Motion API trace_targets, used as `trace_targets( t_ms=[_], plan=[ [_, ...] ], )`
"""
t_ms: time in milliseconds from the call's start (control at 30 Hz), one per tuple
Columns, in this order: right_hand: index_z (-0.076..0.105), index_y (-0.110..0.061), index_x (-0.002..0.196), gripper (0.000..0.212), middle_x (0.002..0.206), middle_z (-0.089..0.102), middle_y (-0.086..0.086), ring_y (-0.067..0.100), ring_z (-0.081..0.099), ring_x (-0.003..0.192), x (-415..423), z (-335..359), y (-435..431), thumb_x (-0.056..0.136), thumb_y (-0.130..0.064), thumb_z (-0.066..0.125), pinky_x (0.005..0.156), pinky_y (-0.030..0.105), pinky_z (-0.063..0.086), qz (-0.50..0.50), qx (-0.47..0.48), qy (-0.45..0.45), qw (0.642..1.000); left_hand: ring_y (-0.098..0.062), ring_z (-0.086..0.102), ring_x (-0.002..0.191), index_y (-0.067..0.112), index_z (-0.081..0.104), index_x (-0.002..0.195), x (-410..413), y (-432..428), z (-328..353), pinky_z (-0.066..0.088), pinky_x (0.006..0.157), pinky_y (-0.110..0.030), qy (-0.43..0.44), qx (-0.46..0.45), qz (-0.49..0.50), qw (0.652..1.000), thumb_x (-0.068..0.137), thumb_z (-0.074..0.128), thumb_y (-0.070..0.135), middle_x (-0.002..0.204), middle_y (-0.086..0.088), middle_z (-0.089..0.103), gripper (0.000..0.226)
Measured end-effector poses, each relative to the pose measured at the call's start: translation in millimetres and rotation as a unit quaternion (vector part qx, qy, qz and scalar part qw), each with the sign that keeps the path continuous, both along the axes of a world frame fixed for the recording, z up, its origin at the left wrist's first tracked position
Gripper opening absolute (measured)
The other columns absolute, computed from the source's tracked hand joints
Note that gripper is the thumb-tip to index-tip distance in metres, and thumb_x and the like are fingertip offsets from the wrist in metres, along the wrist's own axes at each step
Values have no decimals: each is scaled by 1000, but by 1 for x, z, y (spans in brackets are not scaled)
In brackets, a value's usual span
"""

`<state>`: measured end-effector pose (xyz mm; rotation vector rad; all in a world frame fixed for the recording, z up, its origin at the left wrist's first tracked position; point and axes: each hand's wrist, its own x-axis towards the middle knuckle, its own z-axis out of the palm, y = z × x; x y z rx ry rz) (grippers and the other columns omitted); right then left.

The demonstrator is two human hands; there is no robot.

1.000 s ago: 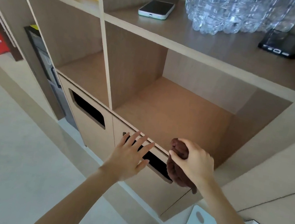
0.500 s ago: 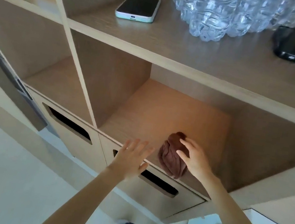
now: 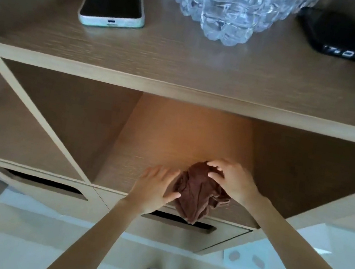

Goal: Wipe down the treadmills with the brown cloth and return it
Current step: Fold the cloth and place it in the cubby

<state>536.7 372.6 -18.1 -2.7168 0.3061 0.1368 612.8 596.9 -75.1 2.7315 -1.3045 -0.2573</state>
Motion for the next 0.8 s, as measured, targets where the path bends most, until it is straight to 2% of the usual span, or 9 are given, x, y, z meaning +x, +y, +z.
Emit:
trace_targets(
  t_ms=[67, 167, 300, 433, 533, 600, 667, 733, 800],
  plan=[
    [55, -22, 130, 38, 134, 54, 1, 20, 47, 125, 26, 1, -3, 92, -25, 59, 98, 23, 30, 71, -16, 5, 997, -22, 26, 137, 28, 19, 146, 4, -8, 1, 23, 110, -40, 20, -9, -7, 1000, 90, 32, 63, 148, 2, 30, 67],
    [43, -15, 141, 54, 150, 35, 3, 22, 25, 140, 51, -15, -2, 91, -25, 60, 113, 31, 15, 157, -26, 122, 980, -21, 33, 131, 24, 25, 144, 5, -21, -1, 27, 108, -37, 42, -18, -26, 999, 90, 38, 59, 145, 3, 36, 65],
    [47, -19, 135, 54, 137, 48, 3, 26, 34, 129, 52, -33, -18, 87, -39, 62, 110, 40, 23, 131, -47, 174, 975, -20, 43, 122, 18, 40, 132, 6, -30, -6, 33, 100, -33, 51, -66, -22, 996, 90, 48, 52, 133, 2, 47, 55],
    [54, -15, 109, 44, 110, 51, 1, 23, 43, 112, 30, -40, -28, 78, -40, 72, 106, 36, 24, 79, -18, 105, 991, -22, 51, 103, 13, 46, 112, 15, -35, -9, 38, 83, -30, 90, -108, -13, 990, 85, 62, 41, 110, -1, 54, 42],
    [45, -17, 94, 40, 97, 48, 0, 17, 44, 92, 16, -35, -26, 75, -32, 77, 73, 25, 29, 35, 51, 75, 995, -22, 53, 91, 13, 44, 102, 19, -45, -6, 40, 75, -29, 135, -126, -18, 983, 81, 67, 35, 97, 2, 50, 37],
    [44, -18, 93, 41, 93, 52, 0, 16, 47, 85, 7, -26, -27, 73, -27, 79, 62, 21, 29, 16, 87, 67, 994, -21, 55, 88, 15, 42, 98, 22, -51, -3, 44, 77, -33, 182, -139, -17, 973, 80, 70, 29, 96, 0, 52, 36],
    [47, -21, 94, 41, 93, 57, -2, 13, 53, 86, 0, -17, -33, 71, -23, 81, 63, 14, 33, -5, 132, 65, 989, -19, 56, 80, 15, 41, 94, 28, -54, 2, 46, 75, -35, 269, -173, 9, 947, 78, 72, 21, 92, -2, 55, 35],
    [52, -23, 96, 40, 98, 61, -4, 14, 58, 93, -3, -10, -38, 70, -20, 81, 74, 18, 40, -30, 180, 51, 982, -13, 51, 69, 16, 42, 89, 37, -55, 8, 42, 67, -30, 339, -210, 49, 916, 78, 70, 15, 86, 2, 51, 31],
    [57, -20, 108, 39, 110, 61, -2, 19, 58, 105, -1, -11, -35, 74, -20, 78, 85, 26, 41, -60, 119, 20, 991, -15, 48, 69, 15, 43, 90, 42, -58, 14, 35, 66, -26, 295, -215, 76, 928, 80, 66, 11, 84, 3, 49, 25]
  ],
)
